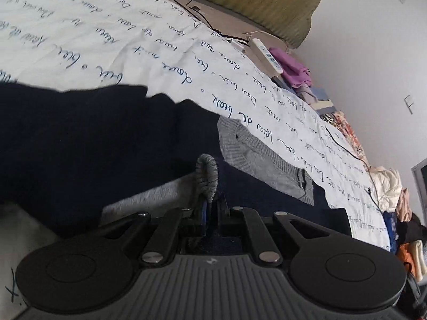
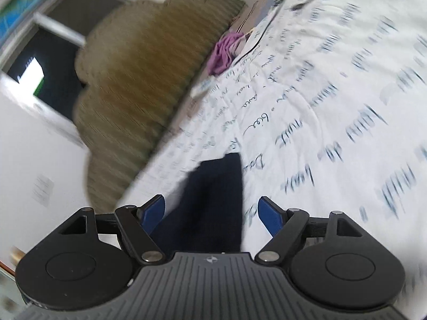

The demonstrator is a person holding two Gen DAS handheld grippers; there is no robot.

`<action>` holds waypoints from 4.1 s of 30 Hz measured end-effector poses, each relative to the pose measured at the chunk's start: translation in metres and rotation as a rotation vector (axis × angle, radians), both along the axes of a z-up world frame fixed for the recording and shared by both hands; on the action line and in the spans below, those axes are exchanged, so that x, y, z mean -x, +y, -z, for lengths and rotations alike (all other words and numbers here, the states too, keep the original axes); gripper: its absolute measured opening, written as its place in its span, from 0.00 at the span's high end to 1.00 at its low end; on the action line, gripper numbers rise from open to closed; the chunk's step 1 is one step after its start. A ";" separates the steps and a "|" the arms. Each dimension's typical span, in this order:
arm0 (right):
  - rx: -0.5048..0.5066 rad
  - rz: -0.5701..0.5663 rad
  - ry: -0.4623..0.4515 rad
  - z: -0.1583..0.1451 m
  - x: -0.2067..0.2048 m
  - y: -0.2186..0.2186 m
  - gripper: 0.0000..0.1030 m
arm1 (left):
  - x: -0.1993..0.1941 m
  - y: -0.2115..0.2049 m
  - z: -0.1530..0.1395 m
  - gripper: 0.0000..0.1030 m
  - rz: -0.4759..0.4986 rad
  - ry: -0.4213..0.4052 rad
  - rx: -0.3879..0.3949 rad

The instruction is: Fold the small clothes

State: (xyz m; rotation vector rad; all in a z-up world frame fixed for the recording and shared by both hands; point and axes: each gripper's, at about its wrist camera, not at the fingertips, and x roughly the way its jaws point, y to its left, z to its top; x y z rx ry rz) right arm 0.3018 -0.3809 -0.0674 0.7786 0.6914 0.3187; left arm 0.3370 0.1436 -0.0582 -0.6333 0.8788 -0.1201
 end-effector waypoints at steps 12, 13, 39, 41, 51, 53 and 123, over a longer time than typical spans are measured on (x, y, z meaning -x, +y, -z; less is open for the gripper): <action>0.098 -0.070 0.055 0.019 -0.057 0.032 0.26 | 0.002 0.026 -0.026 0.93 -0.009 -0.045 0.023; 0.116 -0.074 0.040 0.020 -0.057 0.034 0.27 | 0.001 0.029 -0.021 0.93 -0.017 -0.030 0.021; 0.361 -0.042 -0.070 -0.020 -0.029 0.054 0.69 | 0.043 0.053 -0.051 0.83 -0.061 -0.117 -0.090; 0.336 -0.096 -0.091 -0.024 -0.025 0.072 0.51 | 0.044 0.031 -0.055 0.69 -0.016 -0.169 -0.163; 0.459 -0.223 -0.158 0.026 -0.023 0.146 0.40 | 0.028 -0.039 0.013 0.57 0.020 -0.201 -0.291; 0.434 -0.204 -0.187 0.029 -0.017 0.142 0.40 | 0.032 -0.038 0.010 0.56 0.036 -0.201 -0.294; 0.066 -0.391 0.055 0.009 -0.062 0.222 0.82 | 0.147 -0.032 0.029 0.03 -0.049 -0.352 -0.108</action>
